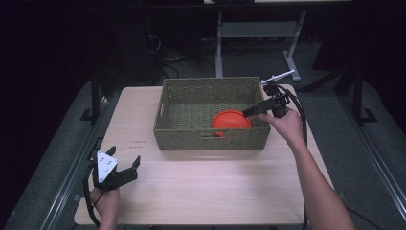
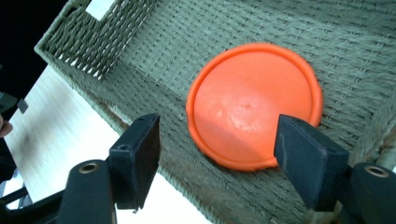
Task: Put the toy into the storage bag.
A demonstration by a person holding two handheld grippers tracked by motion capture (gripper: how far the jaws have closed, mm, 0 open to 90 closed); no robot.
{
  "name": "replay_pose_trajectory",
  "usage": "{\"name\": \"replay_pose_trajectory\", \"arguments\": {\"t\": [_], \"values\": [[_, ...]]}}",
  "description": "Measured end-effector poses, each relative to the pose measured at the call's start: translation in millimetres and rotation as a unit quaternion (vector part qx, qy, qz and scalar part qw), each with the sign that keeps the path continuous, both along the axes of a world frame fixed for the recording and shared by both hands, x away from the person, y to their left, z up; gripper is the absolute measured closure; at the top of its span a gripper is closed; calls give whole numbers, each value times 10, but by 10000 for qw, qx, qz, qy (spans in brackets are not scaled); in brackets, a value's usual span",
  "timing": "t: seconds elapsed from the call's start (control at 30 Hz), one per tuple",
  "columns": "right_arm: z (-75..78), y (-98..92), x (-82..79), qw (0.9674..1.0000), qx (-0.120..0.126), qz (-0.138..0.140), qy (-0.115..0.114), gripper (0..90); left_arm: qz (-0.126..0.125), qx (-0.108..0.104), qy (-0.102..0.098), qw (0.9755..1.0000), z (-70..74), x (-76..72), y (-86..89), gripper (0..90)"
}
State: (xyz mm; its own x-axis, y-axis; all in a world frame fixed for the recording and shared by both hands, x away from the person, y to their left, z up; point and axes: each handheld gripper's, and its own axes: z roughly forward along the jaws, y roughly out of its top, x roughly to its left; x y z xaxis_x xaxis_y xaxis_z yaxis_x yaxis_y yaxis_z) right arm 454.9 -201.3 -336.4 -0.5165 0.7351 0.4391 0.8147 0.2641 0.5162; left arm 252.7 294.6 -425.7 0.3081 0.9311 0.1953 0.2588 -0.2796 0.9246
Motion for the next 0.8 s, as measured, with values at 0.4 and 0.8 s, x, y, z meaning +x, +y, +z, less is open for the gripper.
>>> {"name": "replay_pose_trajectory", "arguments": {"t": [0.4, 0.8], "values": [[75, -66, -170, 9996, 143, 124, -201, 301, 19, 22, -4, 10000, 2, -12, 4, 127], [68, -288, -263, 9983, 493, -9, -302, 295, 65, 17, -42, 10000, 5, -36, 21, 127]]}}
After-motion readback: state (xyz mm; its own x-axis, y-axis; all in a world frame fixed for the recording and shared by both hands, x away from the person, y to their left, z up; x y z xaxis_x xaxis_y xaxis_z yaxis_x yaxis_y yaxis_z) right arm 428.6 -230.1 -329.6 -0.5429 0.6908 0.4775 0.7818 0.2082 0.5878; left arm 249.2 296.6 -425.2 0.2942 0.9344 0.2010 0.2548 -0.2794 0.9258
